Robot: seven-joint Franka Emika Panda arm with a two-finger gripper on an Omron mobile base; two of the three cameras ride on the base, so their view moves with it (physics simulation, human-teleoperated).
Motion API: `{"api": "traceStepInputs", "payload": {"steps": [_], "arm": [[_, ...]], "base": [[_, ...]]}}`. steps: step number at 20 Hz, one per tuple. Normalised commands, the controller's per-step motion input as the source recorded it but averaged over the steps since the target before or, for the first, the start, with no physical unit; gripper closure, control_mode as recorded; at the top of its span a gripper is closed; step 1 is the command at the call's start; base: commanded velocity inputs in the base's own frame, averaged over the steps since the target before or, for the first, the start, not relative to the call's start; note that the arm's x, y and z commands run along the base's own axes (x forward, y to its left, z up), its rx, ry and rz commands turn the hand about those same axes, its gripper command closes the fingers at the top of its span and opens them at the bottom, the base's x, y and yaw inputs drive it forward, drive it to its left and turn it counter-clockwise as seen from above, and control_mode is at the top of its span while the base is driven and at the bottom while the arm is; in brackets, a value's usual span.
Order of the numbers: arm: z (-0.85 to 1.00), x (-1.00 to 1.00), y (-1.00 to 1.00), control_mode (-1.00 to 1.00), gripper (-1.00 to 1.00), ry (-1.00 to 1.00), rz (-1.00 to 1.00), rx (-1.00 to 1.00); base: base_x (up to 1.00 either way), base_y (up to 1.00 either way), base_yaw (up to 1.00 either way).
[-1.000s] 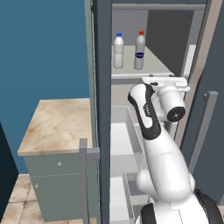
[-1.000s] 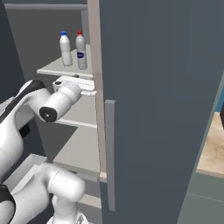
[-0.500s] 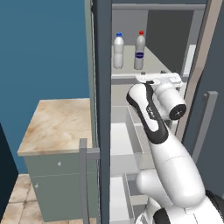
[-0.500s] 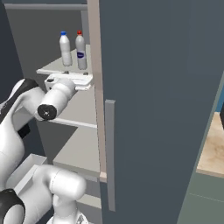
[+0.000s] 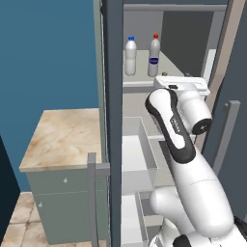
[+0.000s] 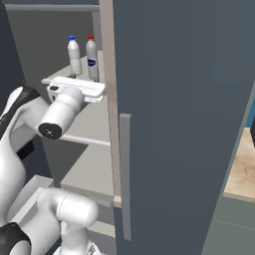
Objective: Take the bottled waters from the counter and place them in the freezer to freeze. Close the freezer door after placing the bottles.
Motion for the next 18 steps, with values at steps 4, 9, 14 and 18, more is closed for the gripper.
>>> {"api": "traceStepInputs", "payload": {"steps": [4, 9, 14, 18], "arm": [[1.0, -0.63, 0.06, -1.0, -1.0, 0.33, 0.0, 0.45], [1.0, -0.59, 0.1, -1.0, -1.0, 0.36, 0.0, 0.41], [0.08, -0.15, 0.29, -1.0, -1.0, 0.01, 0.04, 0.0], [0.16, -1.0, 0.87, -1.0, -1.0, -0.23, 0.08, -0.15]], "base": [[0.0, 0.0, 0.0], [0.0, 0.0, 0.0], [0.0, 0.0, 0.0], [0.0, 0.0, 0.0]]}}
